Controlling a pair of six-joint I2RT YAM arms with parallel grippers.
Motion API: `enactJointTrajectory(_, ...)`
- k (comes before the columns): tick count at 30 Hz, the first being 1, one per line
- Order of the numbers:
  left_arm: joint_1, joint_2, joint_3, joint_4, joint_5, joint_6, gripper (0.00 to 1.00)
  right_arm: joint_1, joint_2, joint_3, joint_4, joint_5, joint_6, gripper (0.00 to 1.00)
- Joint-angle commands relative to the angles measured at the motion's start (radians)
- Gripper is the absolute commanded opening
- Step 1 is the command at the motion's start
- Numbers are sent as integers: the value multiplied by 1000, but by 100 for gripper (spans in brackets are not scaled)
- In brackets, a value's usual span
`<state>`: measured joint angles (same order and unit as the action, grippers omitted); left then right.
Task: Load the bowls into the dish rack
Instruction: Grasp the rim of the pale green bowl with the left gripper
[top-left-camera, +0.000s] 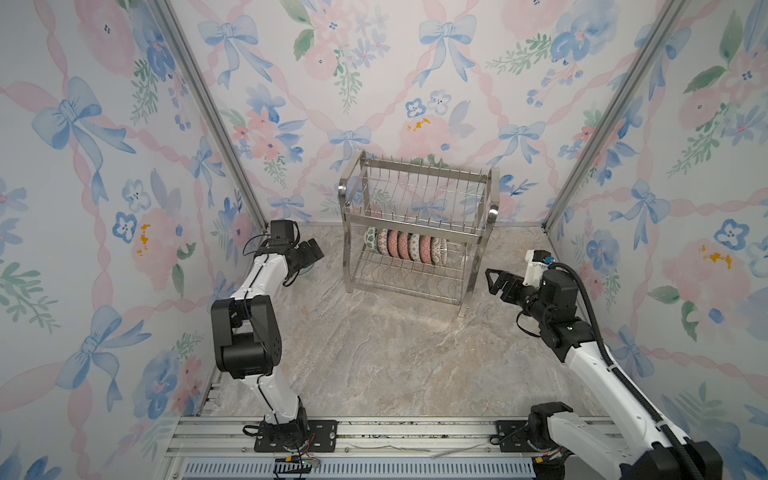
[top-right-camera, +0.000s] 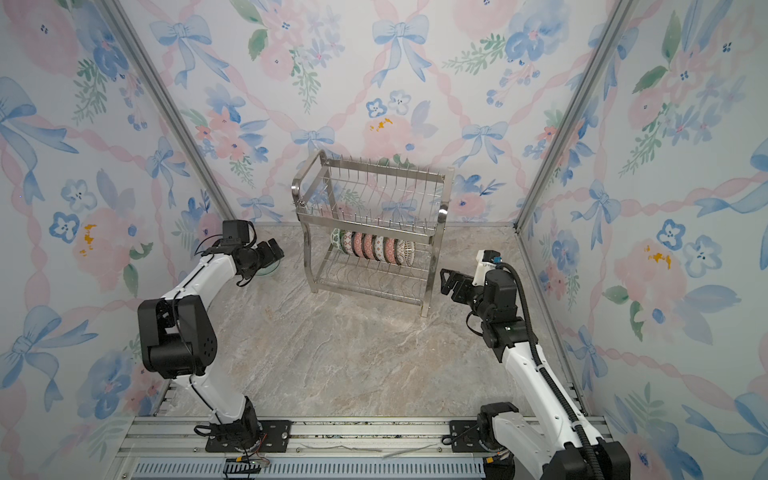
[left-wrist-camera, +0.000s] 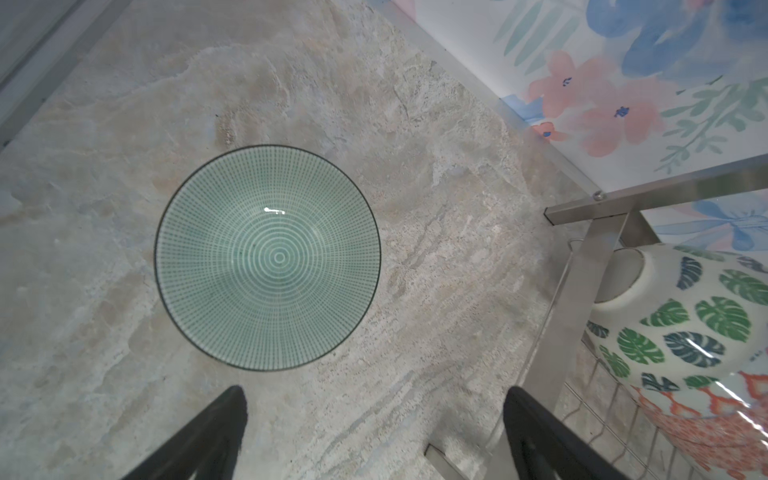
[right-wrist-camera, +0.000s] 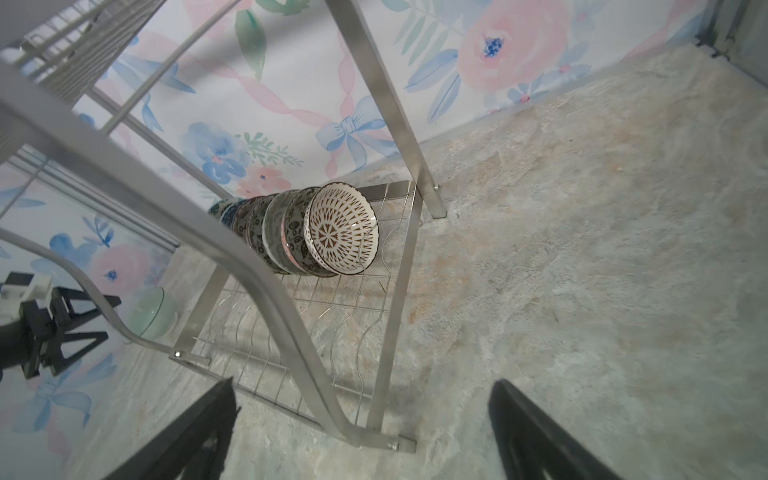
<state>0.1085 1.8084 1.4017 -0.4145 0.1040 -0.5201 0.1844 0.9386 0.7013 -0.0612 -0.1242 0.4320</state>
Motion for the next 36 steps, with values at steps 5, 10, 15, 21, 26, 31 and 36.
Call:
enactJointTrajectory(5, 2, 99, 132, -101, -92, 147, 96, 231, -50, 22, -159, 194, -167, 97)
enactJointTrajectory(10, -6, 155, 156, -134, -136, 205, 93, 393, -28, 43, -143, 323, -234, 97)
enactJointTrajectory(15, -26, 218, 203, -161, -179, 249, 89, 430, 0, 54, -121, 327, -233, 97)
enactJointTrajectory(21, -75, 288, 271, -170, -212, 289, 83, 438, 5, 51, -111, 323, -228, 96)
enactJointTrajectory(26, -104, 347, 312, -211, -271, 295, 69, 436, -5, 48, -110, 325, -228, 96)
enactJointTrajectory(31, -95, 327, 281, -214, -288, 296, 54, 426, -4, 52, -106, 316, -232, 96)
enactJointTrajectory(36, -87, 298, 244, -215, -288, 301, 25, 405, 17, 56, -86, 292, -223, 97)
